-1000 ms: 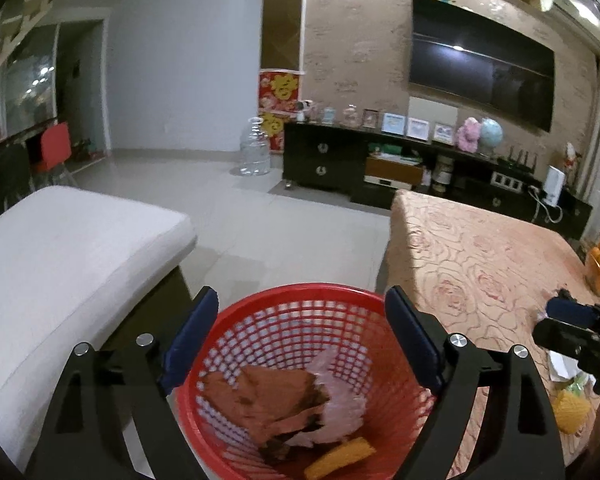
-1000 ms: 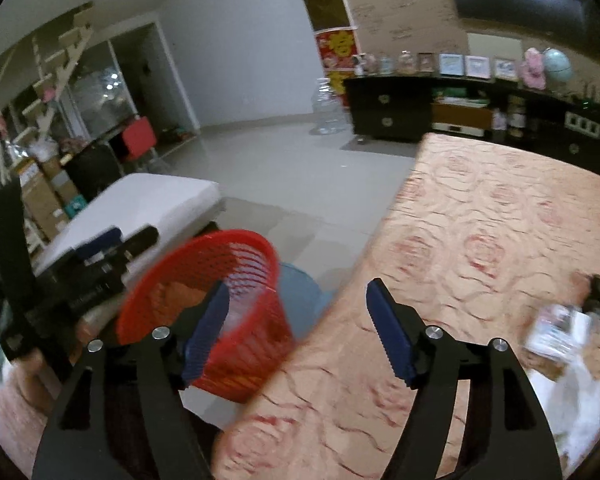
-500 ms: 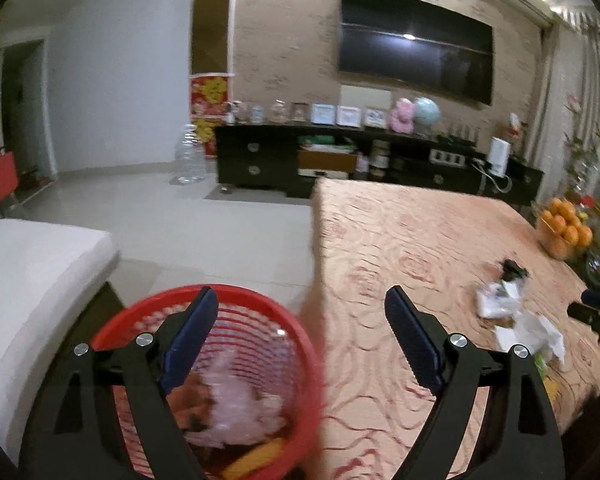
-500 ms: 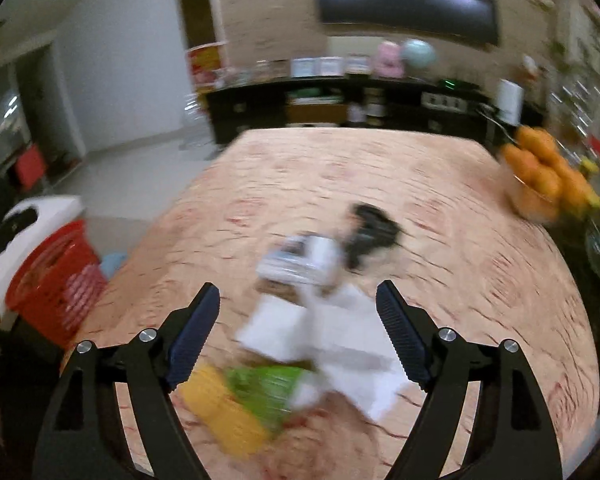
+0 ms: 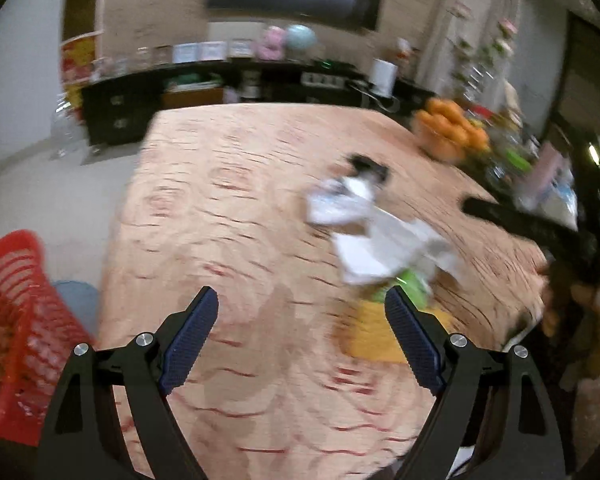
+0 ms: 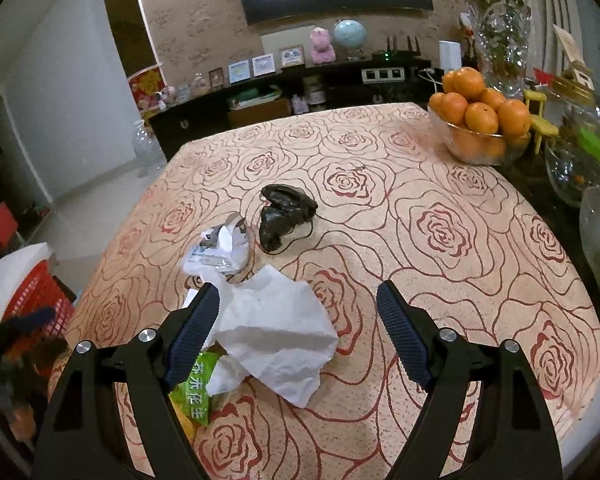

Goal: Collect trash
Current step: 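Move both empty tools back over the table, then lower the left tool onto the second yellow foam net and close it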

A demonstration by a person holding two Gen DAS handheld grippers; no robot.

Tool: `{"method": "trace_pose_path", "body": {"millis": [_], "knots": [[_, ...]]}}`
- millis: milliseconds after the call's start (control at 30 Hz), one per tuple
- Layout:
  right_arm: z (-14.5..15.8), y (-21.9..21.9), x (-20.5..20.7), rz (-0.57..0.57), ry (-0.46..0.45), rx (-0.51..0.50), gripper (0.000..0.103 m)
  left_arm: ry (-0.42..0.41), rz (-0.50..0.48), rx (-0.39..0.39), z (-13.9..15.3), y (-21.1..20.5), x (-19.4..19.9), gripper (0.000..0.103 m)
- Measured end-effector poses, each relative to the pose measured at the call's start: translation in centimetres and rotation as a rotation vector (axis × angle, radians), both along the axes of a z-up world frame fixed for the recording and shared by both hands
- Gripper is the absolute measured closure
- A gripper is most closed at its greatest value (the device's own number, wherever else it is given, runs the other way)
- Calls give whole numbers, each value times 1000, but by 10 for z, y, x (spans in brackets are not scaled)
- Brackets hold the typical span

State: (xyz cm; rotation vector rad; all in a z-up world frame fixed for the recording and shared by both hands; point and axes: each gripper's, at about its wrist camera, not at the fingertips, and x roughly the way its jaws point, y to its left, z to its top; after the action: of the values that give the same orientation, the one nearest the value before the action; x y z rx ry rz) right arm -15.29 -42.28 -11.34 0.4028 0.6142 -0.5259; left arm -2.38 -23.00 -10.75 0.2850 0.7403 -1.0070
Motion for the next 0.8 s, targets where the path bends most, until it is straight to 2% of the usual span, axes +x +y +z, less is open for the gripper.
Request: {"method": "trace_pose_path", "body": {"millis": [233,433,533,667,800], "knots": [[0,-5,0,6,-14,48,25,-6,-101,38,-18,-29,-35,21],[-1,-6,-1,7,-14,64,25,0,-147,96,-36,-48,-46,21],[-2,-7,-1,4,-10,70,25,-17,-128,131,-43,-53,-43,21],[-3,-7,-2,4,-7,71,25,-25,-52,187,-53,-50,-24,21],[-3,-7,-2,5,-9,74,25,-27,16,181,-51,-38,-6,21]]}}
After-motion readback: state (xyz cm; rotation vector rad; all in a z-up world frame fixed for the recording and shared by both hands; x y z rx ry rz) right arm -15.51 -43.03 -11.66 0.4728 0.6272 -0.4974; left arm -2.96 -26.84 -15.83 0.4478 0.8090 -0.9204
